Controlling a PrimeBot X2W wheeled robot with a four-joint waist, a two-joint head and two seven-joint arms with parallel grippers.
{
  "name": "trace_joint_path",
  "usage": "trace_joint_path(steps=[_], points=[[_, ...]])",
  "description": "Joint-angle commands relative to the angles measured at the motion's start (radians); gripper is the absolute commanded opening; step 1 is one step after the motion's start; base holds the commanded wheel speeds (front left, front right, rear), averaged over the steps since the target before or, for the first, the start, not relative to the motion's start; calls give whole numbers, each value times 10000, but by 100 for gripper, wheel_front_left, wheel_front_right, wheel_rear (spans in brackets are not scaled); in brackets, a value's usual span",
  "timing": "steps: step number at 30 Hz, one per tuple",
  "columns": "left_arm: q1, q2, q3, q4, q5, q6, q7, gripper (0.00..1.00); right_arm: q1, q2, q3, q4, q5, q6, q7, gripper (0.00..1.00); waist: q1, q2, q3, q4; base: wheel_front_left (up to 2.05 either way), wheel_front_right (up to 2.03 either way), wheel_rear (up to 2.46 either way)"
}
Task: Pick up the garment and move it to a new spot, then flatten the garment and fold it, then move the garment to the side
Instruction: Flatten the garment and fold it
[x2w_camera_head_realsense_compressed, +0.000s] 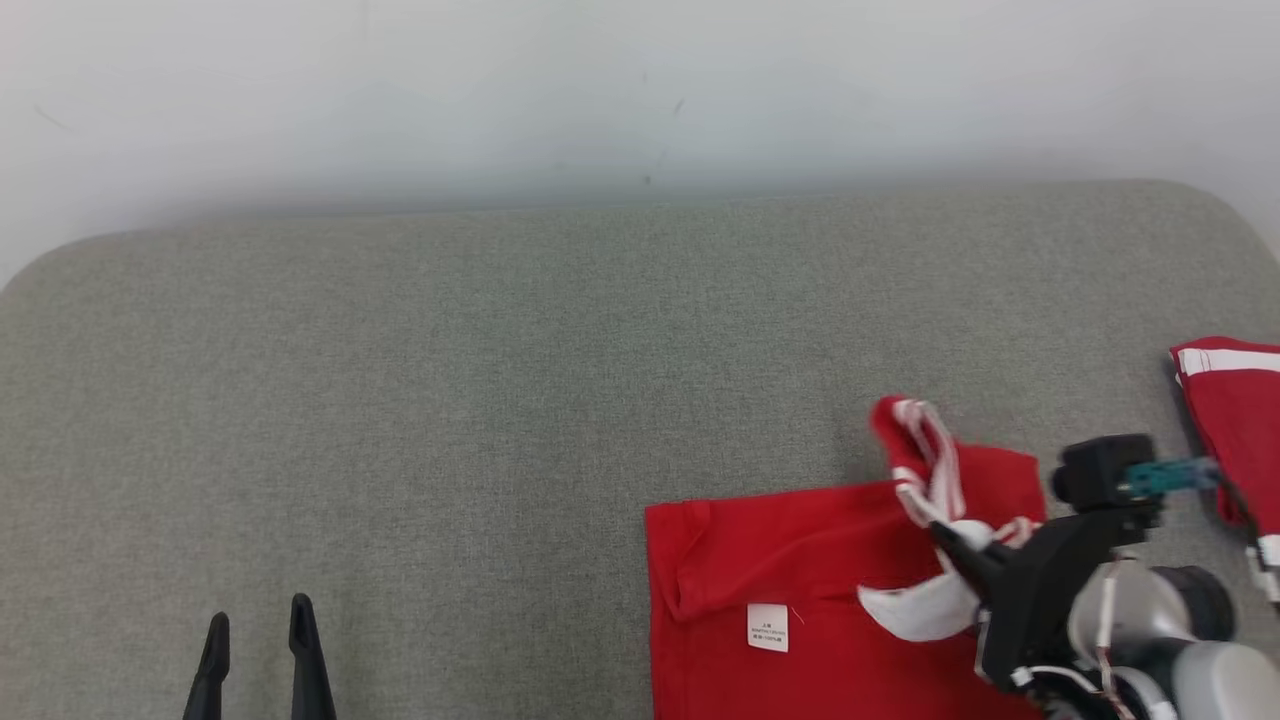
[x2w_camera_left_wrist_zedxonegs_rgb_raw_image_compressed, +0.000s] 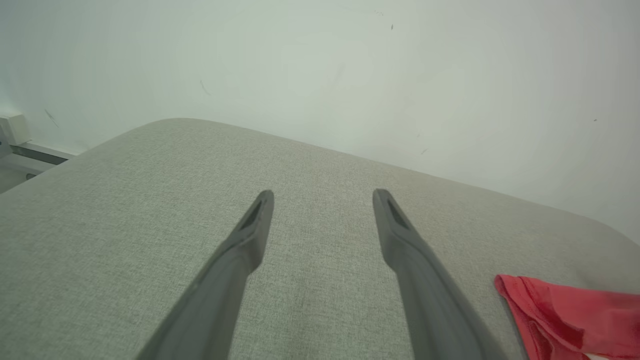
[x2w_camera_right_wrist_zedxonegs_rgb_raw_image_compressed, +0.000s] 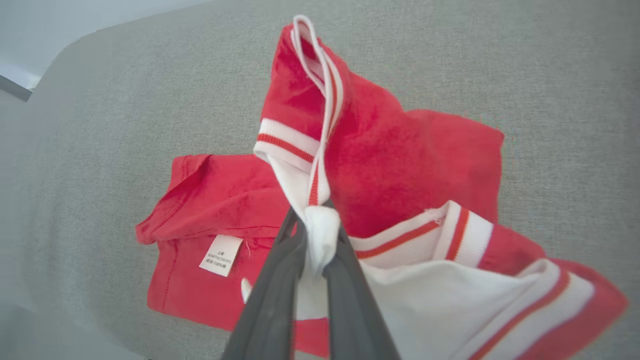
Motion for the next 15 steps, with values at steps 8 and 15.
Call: trace_joint_path(steps=[8, 15], points=[[139, -15, -112, 43, -103, -21, -26, 100, -596, 243, 1724, 885, 342, 21, -279, 0, 1, 0, -48, 214, 0, 0, 0], [154, -15, -98, 63, -144, -59, -26, 100, -866, 421, 2356, 1487, 508, 21, -431, 0, 1, 0, -42, 465, 0, 0, 0]])
